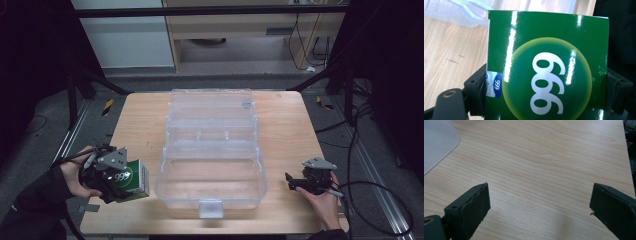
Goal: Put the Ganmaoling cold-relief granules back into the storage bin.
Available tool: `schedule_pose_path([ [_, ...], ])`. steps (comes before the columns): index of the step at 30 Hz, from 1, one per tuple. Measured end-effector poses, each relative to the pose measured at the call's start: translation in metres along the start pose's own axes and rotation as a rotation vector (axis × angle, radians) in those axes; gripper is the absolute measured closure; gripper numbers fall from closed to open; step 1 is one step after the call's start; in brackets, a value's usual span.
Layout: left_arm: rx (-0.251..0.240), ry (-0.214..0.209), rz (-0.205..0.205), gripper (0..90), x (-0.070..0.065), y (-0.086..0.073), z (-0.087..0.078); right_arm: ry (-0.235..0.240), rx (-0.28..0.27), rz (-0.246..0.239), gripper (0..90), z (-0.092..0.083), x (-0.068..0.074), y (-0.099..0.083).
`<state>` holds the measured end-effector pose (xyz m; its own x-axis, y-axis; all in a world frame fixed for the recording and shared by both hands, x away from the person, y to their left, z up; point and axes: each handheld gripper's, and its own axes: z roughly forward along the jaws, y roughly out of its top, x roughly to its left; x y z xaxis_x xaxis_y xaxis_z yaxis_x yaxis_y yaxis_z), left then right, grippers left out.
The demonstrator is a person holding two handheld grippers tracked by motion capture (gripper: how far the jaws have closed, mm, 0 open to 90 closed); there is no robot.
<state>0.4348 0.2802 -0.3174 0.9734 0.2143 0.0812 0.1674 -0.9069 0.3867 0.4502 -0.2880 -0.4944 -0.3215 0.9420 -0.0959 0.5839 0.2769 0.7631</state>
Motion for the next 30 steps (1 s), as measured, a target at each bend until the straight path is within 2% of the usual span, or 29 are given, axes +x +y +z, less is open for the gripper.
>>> schedule_pose_path([
  [16,-0.050,0.005,0.030,14.8,0.005,0.029,-0.001,0.002,-0.001,0.001,3.4,0.000,0.000,0.000],
  [30,-0.048,-0.004,0.083,14.9,0.006,0.061,0.008,0.006,-0.003,0.006,3.4,0.000,-0.001,0.000],
])
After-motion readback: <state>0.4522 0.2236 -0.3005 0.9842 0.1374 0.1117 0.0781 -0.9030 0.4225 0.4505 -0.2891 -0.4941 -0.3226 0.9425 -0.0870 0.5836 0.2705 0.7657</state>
